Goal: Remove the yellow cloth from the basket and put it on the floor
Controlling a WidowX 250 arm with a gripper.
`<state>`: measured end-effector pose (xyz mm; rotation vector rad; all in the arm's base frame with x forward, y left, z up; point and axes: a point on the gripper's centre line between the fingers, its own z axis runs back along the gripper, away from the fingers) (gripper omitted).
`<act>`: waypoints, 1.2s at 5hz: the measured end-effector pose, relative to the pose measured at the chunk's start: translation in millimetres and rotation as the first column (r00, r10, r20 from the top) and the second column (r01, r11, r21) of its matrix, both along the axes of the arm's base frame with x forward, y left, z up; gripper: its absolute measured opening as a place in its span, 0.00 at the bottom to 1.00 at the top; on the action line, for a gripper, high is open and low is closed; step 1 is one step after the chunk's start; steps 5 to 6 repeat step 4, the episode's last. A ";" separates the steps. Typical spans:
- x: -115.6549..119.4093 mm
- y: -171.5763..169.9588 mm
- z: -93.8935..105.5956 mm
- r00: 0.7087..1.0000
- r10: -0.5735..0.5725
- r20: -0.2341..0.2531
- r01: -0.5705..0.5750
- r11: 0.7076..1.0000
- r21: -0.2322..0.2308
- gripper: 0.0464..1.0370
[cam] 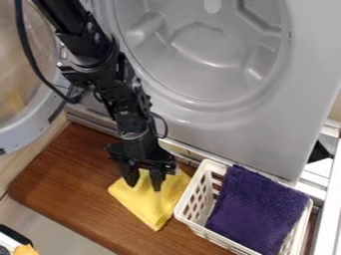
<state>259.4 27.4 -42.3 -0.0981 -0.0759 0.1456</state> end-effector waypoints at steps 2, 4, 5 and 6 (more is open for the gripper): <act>-1.8 -6.1 8.9 0.999 -0.030 -0.018 0.030 1.000 -0.004 0.97; 3.5 -21.7 58.1 0.994 -0.105 -0.014 0.105 0.994 -0.004 0.96; 3.5 -21.7 58.1 0.994 -0.105 -0.014 0.105 0.994 -0.004 0.96; 3.5 -21.7 58.1 0.994 -0.105 -0.014 0.105 0.994 -0.004 0.96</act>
